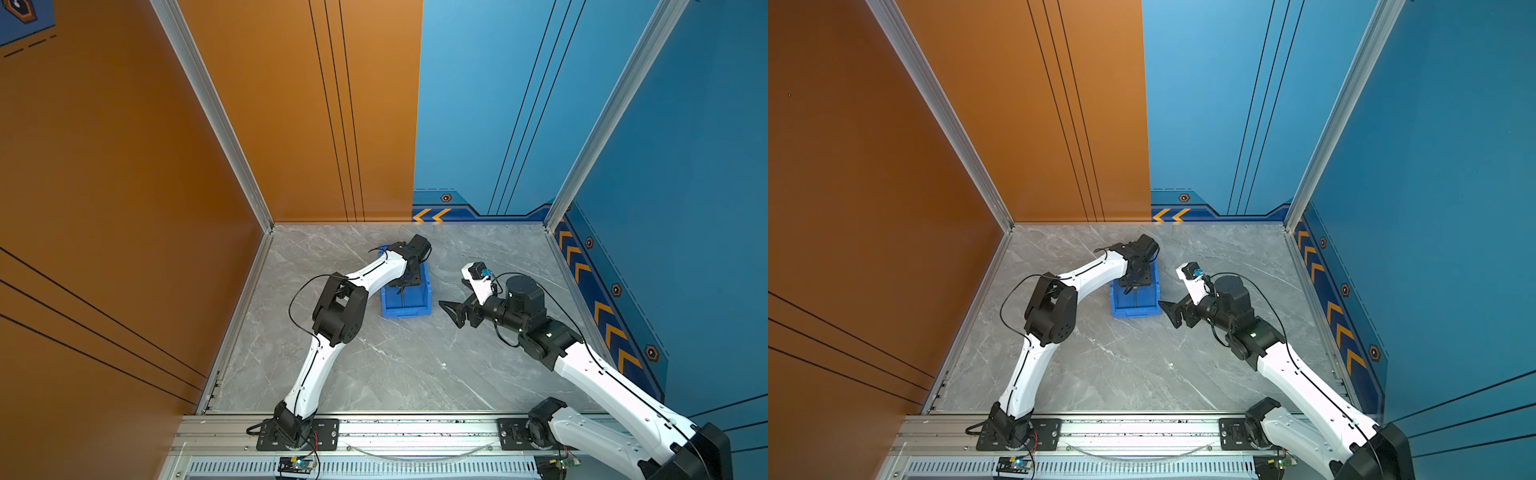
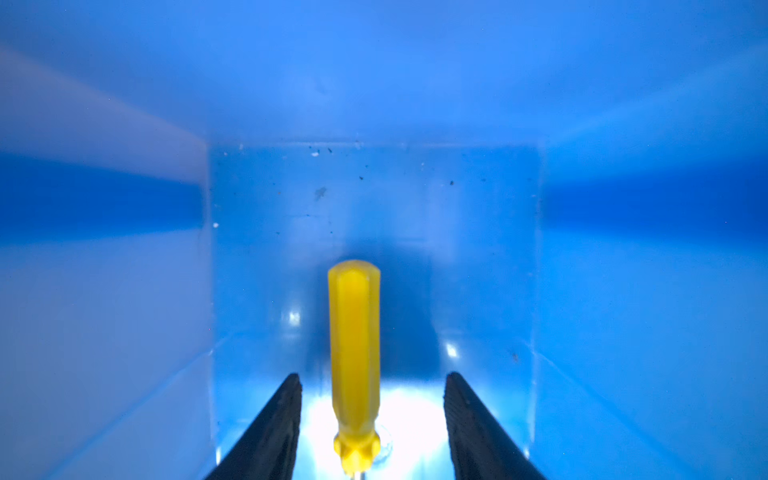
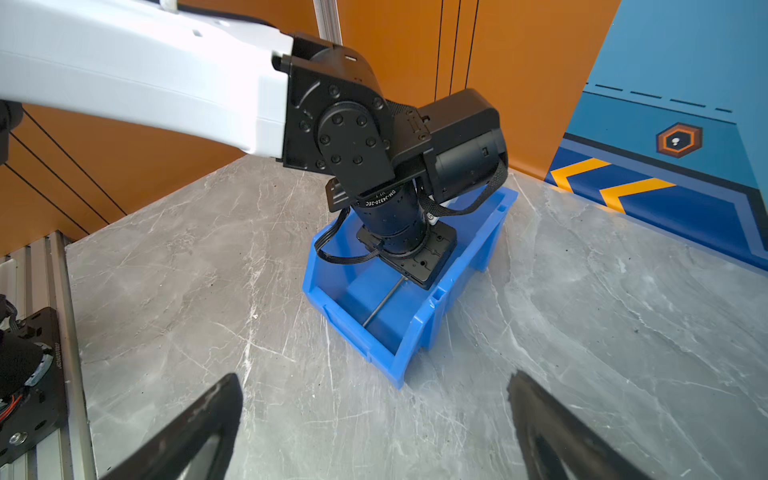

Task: Put the screwdriver in the bin
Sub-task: 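Raise the left gripper out of the bin while the right arm draws back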

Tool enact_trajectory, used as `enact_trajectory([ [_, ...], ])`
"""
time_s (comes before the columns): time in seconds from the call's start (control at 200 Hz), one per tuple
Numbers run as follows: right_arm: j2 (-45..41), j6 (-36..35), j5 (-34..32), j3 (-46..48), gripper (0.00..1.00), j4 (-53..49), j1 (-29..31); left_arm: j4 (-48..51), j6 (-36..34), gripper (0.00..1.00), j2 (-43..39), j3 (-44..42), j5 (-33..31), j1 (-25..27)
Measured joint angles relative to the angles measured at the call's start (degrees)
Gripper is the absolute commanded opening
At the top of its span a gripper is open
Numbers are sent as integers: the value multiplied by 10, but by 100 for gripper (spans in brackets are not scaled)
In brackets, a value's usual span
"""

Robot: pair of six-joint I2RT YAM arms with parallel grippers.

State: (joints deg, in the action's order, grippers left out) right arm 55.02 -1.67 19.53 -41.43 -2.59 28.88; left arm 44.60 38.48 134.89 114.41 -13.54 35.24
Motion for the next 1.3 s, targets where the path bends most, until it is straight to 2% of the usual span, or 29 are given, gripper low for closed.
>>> enact_trajectory([
  [0.115, -11, 0, 0, 9, 100, -3, -7, 0, 0, 62, -11, 0, -2, 1],
  [0.26, -26, 0, 0, 21, 100, -9, -16, 0, -1, 79, -29, -4, -7, 3],
  [0.406, -42, 0, 0, 24, 100, -14, -22, 1, -2, 85, -44, -12, -12, 8],
  [0.436, -46, 0, 0, 25, 100, -15, -23, 1, -2, 91, -47, -14, -14, 9],
  [0.776, -76, 0, -17, 30, 100, -47, -37, 2, -1, 100, -113, -45, -28, 33],
  [1.132, -108, 0, -50, 43, 100, -83, -54, 1, -8, 98, -181, -75, -32, 66],
  [1.302, -121, 2, -70, 47, 100, -90, -61, 0, -17, 98, -225, -116, -32, 79],
])
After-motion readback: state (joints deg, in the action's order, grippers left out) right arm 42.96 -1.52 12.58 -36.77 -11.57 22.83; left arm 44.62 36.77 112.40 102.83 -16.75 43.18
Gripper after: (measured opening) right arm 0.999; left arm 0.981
